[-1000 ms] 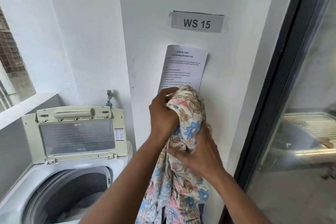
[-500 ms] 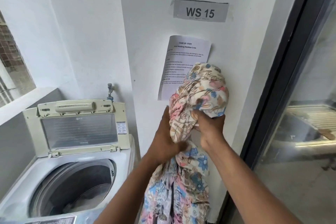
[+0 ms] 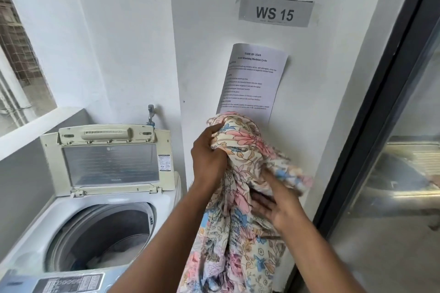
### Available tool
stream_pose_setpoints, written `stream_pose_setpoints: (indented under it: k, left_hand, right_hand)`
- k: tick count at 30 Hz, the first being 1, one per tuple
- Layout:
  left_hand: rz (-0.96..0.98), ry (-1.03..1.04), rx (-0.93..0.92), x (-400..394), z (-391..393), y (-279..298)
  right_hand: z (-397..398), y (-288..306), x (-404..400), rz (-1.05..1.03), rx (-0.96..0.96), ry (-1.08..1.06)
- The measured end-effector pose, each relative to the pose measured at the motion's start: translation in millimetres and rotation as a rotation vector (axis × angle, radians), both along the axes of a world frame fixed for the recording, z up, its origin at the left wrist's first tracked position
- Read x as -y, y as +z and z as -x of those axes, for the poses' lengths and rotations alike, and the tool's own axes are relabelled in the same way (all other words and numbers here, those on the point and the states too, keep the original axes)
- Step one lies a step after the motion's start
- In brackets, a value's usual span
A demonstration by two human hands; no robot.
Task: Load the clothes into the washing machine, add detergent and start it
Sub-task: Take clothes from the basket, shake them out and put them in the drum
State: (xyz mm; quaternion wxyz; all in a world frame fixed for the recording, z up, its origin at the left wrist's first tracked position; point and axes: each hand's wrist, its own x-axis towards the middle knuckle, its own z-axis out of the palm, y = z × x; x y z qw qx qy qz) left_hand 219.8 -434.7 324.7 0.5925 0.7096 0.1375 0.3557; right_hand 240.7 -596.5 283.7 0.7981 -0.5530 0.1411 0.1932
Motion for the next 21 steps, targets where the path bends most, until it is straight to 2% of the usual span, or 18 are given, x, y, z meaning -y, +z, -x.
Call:
stream_pose_setpoints:
  k: [2,4,6,8,11,15,18,21]
  left_hand:
    - [-0.014,-0.002,0.028,1.9,-0.7,7.5]
    - [-0.025,-0.003,0.03,3.3,-0.7,11.8]
    - [-0.028,-0.026,0.015,7.1,-1.9,15.1]
    - [-0.075,-0.061,0.014,16.4,-2.0,19.9]
    - [-0.145,-0.143,0.035,35.1,0.3,26.3]
    - [-0.225,-0.28,0.066,40.6,4.3,24.0]
    - [-0.207,-0.383,0.06,27.5,6.1,6.2]
    - [-0.284,-0.269,-0.006,20.4,14.1,-30.7]
  right_hand:
    - [-1.8,-17.3,3.8,0.363,0.131,-0.126]
    - [-5.3,-24.9,10.2,0.736,0.473,-0.137]
    - [-4.2,-20.6,11.7,0.845,0.845,0.051]
    - [-3.4,-14.2,3.8,0.888,0.979,0.222]
    - [-1.9,-9.4,-11.5,0.859,0.934,0.132]
    - [-4.5,-12.7,-19.9,0.567,0.741,-0.186]
    - [-8.1,-10.0,-24.5,0.33,0.589,-0.304]
    - [-16.6,-4.3,-29.8,0.112,0.447,-0.419]
